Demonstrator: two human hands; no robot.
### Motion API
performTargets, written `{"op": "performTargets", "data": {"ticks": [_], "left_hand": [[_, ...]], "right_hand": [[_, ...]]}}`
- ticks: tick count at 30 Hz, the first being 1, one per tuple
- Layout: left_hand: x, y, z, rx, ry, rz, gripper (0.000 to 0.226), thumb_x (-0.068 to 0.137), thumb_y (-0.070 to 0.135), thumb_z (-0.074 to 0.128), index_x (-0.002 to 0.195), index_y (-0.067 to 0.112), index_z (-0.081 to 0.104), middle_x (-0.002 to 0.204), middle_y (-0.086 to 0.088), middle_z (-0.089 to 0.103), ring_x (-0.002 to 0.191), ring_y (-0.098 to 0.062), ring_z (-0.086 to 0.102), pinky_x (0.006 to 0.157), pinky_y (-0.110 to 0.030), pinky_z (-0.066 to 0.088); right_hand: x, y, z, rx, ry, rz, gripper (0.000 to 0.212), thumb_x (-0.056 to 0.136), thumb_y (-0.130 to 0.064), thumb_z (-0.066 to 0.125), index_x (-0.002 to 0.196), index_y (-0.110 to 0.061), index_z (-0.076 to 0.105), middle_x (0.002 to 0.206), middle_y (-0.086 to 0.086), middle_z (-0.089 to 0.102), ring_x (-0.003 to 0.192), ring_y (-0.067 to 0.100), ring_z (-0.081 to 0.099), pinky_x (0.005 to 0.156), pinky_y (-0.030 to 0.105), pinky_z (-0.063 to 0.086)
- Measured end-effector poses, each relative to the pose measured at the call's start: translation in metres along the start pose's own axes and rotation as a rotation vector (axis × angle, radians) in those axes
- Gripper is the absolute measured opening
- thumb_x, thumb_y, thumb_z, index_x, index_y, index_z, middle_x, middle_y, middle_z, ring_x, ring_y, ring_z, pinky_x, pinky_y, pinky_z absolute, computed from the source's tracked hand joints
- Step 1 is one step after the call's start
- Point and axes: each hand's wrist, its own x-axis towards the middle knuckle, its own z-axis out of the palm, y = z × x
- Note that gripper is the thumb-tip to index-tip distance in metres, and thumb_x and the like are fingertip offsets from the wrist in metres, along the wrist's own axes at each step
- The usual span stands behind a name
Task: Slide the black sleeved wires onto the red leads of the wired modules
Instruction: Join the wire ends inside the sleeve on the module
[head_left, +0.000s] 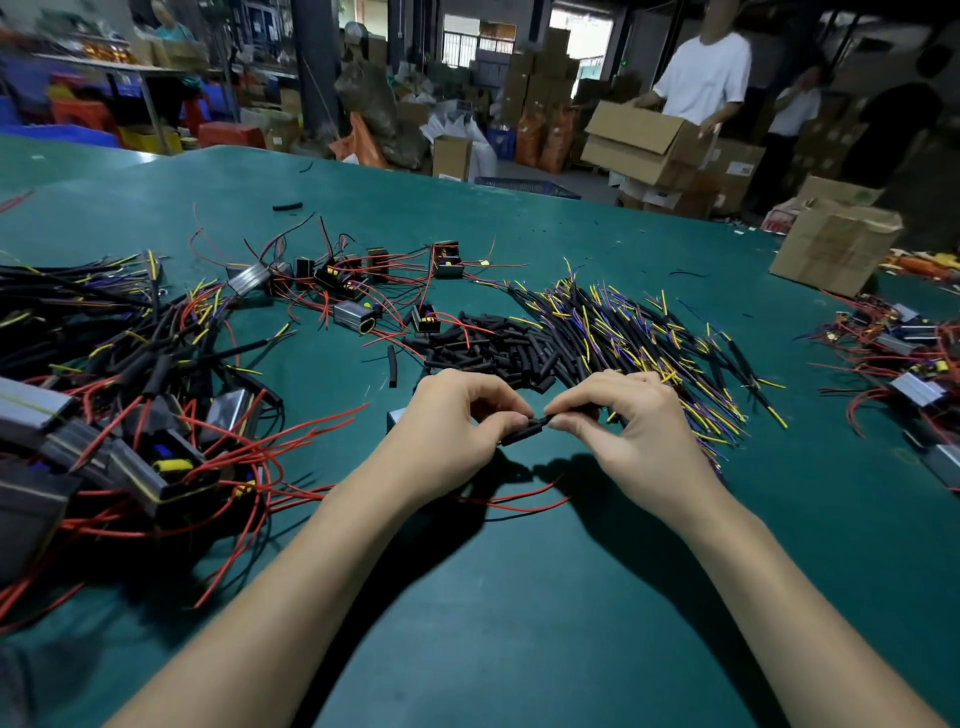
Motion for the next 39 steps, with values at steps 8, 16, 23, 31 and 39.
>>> {"op": "performTargets", "data": {"ticks": [8,16,23,31,39], "left_hand": [[0.001,-0.001,-0.006,0.071,0.017,0.004,0.008,0.084,0.018,0.070,0.079,0.022,0.075,0.071,0.007,0.070,0.069,-0.004,0.062,0.064,-0.008,0.043],[-0.001,-0.002,-0.007,0.070,-0.039,0.089,0.008,0.087,0.013,0.066,0.084,0.016,0.072,0.079,0.002,0.068,0.074,-0.005,0.056,0.065,-0.004,0.037],[-0.001,-0.002,-0.005,0.105,-0.082,0.102,0.010,0.090,0.014,0.061,0.084,0.015,0.068,0.068,0.016,0.060,0.063,0.009,0.053,0.060,-0.004,0.035],[0.002,-0.006,-0.012,0.122,-0.014,0.169,0.006,0.082,0.016,0.073,0.086,0.016,0.069,0.074,0.005,0.067,0.064,0.002,0.056,0.061,-0.004,0.037],[0.001,-0.007,-0.011,0.193,-0.004,0.294,0.004,0.085,0.013,0.069,0.084,0.010,0.072,0.077,0.004,0.064,0.067,0.003,0.052,0.066,-0.005,0.035]], "right_hand": [[0.001,-0.005,0.004,0.017,0.010,0.014,0.007,0.078,-0.013,0.077,0.080,-0.018,0.073,0.078,-0.017,0.065,0.079,0.003,0.057,0.084,0.035,0.033],[0.002,-0.006,0.003,-0.016,0.001,-0.021,0.008,0.079,-0.012,0.076,0.080,-0.019,0.072,0.078,-0.018,0.065,0.077,0.005,0.057,0.086,0.033,0.032],[0.001,-0.005,0.004,-0.045,0.003,-0.051,0.004,0.080,-0.015,0.073,0.081,-0.019,0.072,0.080,-0.010,0.069,0.077,0.006,0.056,0.086,0.035,0.031],[0.001,-0.004,0.007,-0.004,0.024,0.020,0.005,0.078,-0.013,0.077,0.081,-0.016,0.074,0.078,-0.011,0.068,0.076,0.006,0.057,0.088,0.040,0.036],[0.000,-0.005,0.008,0.008,0.018,0.009,0.006,0.078,-0.011,0.077,0.080,-0.015,0.073,0.078,-0.009,0.069,0.076,0.006,0.059,0.087,0.038,0.035]]}}
